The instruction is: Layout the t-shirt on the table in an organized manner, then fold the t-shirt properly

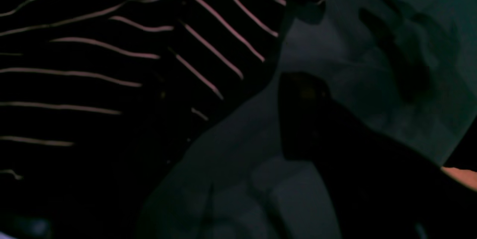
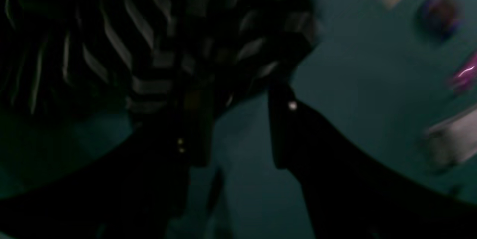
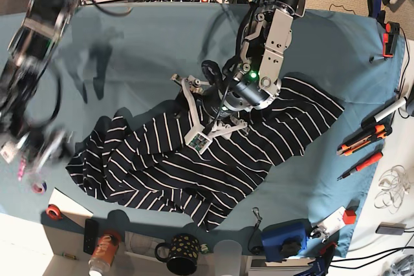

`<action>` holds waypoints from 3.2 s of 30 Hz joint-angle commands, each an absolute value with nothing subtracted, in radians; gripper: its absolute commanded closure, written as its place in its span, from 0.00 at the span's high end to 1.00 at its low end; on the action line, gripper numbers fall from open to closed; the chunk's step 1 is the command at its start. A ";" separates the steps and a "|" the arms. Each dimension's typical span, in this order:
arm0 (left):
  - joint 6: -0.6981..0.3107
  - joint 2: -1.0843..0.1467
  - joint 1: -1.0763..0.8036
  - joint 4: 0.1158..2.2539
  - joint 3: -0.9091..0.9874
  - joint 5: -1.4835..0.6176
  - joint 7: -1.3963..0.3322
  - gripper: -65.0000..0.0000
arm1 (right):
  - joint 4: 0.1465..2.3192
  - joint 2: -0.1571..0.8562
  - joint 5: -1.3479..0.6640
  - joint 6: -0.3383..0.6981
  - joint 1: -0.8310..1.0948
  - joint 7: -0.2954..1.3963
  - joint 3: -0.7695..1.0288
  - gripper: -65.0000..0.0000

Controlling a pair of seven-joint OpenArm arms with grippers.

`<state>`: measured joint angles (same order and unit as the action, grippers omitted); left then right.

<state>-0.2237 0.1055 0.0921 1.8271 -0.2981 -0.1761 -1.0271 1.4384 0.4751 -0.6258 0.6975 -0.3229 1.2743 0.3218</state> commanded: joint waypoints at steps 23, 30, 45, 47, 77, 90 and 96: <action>-0.231 0.118 0.108 1.846 -0.299 -0.187 -1.002 0.53 | 1.451 0.424 -0.076 0.511 -0.183 0.728 0.058 0.38; -0.231 0.118 0.108 1.846 -0.299 -0.187 -1.006 0.53 | 1.451 0.424 -0.006 0.373 -0.184 0.684 -0.014 0.38; -0.231 0.119 0.109 1.846 -0.299 -0.187 -1.003 0.53 | 1.250 0.424 -0.007 0.377 -0.203 0.546 -0.014 0.00; -0.231 0.118 0.108 1.846 -0.299 -0.187 -1.002 0.53 | 1.267 0.424 -0.007 0.377 -0.203 0.585 -0.014 0.00; -0.231 0.119 0.108 1.846 -0.299 -0.187 -0.994 0.53 | 1.924 0.452 -0.498 0.552 0.021 0.952 0.450 0.00; -0.231 0.118 0.108 1.846 -0.299 -0.187 -0.994 0.53 | 1.808 0.451 -0.190 0.386 0.058 0.772 0.181 0.29; -0.231 0.118 0.108 1.846 -0.299 -0.187 -0.994 0.53 | 1.560 0.451 -0.133 0.369 -0.085 0.772 0.105 0.29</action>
